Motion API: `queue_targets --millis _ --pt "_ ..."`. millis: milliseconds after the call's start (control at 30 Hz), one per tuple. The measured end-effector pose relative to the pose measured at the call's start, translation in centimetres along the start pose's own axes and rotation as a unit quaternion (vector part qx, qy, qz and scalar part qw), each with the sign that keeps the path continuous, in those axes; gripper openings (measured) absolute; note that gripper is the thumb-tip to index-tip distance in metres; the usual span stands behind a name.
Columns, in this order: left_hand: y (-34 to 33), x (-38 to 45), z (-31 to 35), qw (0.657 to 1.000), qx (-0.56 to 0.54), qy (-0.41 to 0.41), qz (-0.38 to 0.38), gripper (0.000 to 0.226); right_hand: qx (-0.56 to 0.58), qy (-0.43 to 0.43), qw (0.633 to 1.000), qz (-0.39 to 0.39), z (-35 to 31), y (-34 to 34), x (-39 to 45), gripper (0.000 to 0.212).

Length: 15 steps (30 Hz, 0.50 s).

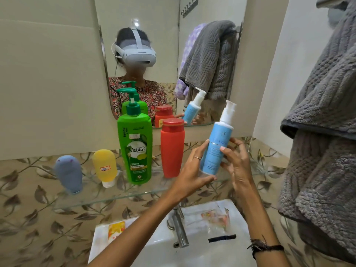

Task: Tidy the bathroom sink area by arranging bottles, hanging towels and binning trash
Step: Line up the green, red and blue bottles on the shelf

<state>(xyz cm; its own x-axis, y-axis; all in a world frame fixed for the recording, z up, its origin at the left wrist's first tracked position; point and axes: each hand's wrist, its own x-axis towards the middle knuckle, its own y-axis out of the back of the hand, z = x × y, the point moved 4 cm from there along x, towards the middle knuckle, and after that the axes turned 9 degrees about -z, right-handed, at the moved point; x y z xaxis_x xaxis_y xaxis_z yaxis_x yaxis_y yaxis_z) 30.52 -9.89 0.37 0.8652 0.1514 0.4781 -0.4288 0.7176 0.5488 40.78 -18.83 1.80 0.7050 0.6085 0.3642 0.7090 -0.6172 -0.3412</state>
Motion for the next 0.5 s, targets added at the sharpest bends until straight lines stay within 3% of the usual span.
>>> queue_targets --millis 200,500 --pt "1.5 -1.8 1.6 0.997 -0.016 -0.030 0.074 0.099 -0.084 0.025 0.990 -0.110 -2.9 -2.0 -1.2 0.041" --pt "2.3 -3.6 3.7 0.993 -0.047 -0.056 0.094 0.098 -0.141 0.064 0.967 -0.202 -5.6 -3.3 -3.7 0.062"
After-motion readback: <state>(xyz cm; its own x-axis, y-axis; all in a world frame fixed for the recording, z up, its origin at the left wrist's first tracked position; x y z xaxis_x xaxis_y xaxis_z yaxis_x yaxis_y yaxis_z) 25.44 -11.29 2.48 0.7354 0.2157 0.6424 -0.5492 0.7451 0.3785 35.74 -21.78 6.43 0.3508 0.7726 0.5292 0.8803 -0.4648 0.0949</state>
